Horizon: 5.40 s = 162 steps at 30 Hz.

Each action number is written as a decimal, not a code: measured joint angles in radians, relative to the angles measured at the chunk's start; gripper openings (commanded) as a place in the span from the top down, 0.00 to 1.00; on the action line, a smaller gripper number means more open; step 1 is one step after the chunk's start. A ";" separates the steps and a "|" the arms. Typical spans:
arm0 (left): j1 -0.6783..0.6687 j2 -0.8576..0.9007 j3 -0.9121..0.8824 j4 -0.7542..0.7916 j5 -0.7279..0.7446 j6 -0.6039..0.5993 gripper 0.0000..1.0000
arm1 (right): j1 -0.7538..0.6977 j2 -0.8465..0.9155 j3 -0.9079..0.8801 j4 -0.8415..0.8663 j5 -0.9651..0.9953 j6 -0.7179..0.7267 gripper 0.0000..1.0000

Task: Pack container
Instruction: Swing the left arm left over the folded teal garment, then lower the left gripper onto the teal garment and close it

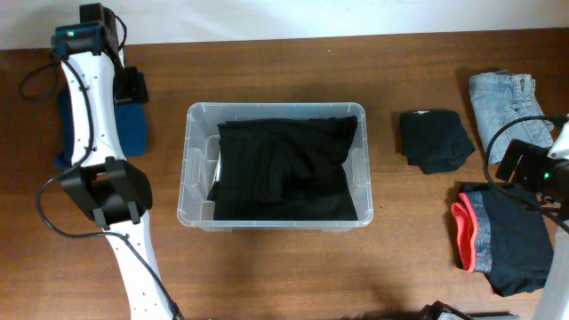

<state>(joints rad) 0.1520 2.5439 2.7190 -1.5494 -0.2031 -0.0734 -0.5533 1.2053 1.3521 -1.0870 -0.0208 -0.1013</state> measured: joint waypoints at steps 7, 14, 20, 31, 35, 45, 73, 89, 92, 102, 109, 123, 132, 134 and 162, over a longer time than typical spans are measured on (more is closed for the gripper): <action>-0.008 0.050 0.000 0.028 -0.111 -0.020 0.24 | 0.000 0.000 0.000 0.000 0.000 0.000 0.02; -0.032 0.127 0.000 0.065 -0.188 -0.025 0.24 | 0.000 0.000 0.000 0.000 0.000 0.000 0.02; -0.055 0.136 0.000 0.100 -0.252 -0.029 0.24 | 0.000 0.000 0.000 0.000 0.000 0.000 0.02; -0.072 0.173 0.000 0.102 -0.358 -0.051 0.24 | 0.000 0.000 0.000 0.000 0.000 0.000 0.02; -0.072 0.200 0.000 0.105 -0.379 -0.055 0.24 | 0.000 0.000 0.000 0.000 0.000 0.000 0.02; -0.072 0.208 0.000 0.141 -0.392 -0.059 0.24 | 0.000 0.000 0.000 0.000 0.000 0.000 0.02; -0.100 0.237 0.000 0.193 -0.346 -0.059 0.24 | 0.000 0.000 0.000 0.000 0.000 0.000 0.02; -0.104 0.245 0.000 0.195 -0.351 -0.059 0.25 | 0.000 0.000 0.000 0.000 0.000 0.000 0.02; -0.104 0.250 0.000 0.195 -0.355 -0.059 0.25 | 0.000 0.000 0.000 0.000 0.000 0.001 0.02; -0.104 0.251 0.000 0.196 -0.404 -0.059 0.25 | 0.000 0.000 0.000 0.000 0.000 0.001 0.02; -0.095 0.256 0.000 0.196 -0.423 -0.059 0.25 | 0.000 0.000 0.000 0.000 0.000 0.000 0.02; -0.079 0.278 0.009 0.193 -0.483 -0.059 0.25 | 0.000 0.000 0.000 0.000 0.000 0.000 0.02; -0.077 0.284 0.009 0.196 -0.519 -0.058 0.25 | 0.000 0.000 0.000 0.000 0.000 0.001 0.02; -0.077 0.288 0.009 0.196 -0.534 -0.059 0.25 | 0.000 0.000 0.000 0.000 0.000 0.000 0.02; -0.072 0.339 0.027 0.211 -0.584 -0.066 0.99 | 0.000 0.000 0.000 0.000 0.000 0.000 0.02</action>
<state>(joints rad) 0.0795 2.8826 2.7457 -1.3380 -0.7876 -0.1390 -0.5533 1.2053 1.3521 -1.0870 -0.0208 -0.1013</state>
